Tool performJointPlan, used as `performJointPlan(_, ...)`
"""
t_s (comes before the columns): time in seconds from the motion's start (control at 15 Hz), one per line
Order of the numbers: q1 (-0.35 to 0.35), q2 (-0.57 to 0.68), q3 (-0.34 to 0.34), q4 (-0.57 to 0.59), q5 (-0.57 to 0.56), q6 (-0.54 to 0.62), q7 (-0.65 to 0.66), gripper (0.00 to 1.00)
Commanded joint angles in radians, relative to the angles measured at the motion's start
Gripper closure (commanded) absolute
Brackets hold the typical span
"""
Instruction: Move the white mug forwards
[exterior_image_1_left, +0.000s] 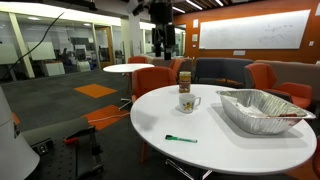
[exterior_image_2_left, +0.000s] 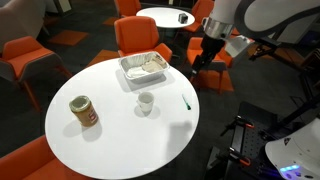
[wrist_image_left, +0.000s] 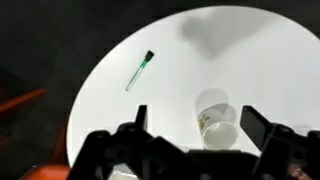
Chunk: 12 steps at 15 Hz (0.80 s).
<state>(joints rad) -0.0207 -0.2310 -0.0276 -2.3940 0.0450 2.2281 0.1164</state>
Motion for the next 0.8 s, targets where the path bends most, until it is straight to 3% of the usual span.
performJointPlan(0.0,-0.002,0.195,0.054,0.102,-0.034,0.083,0.191,0.00)
performJointPlan(0.2,0.018,0.369,0.056,0.217,-0.063,0.098,0.292,0.00)
performJointPlan(0.73,0.055,0.725,0.034,0.537,0.025,0.096,0.289,0.00)
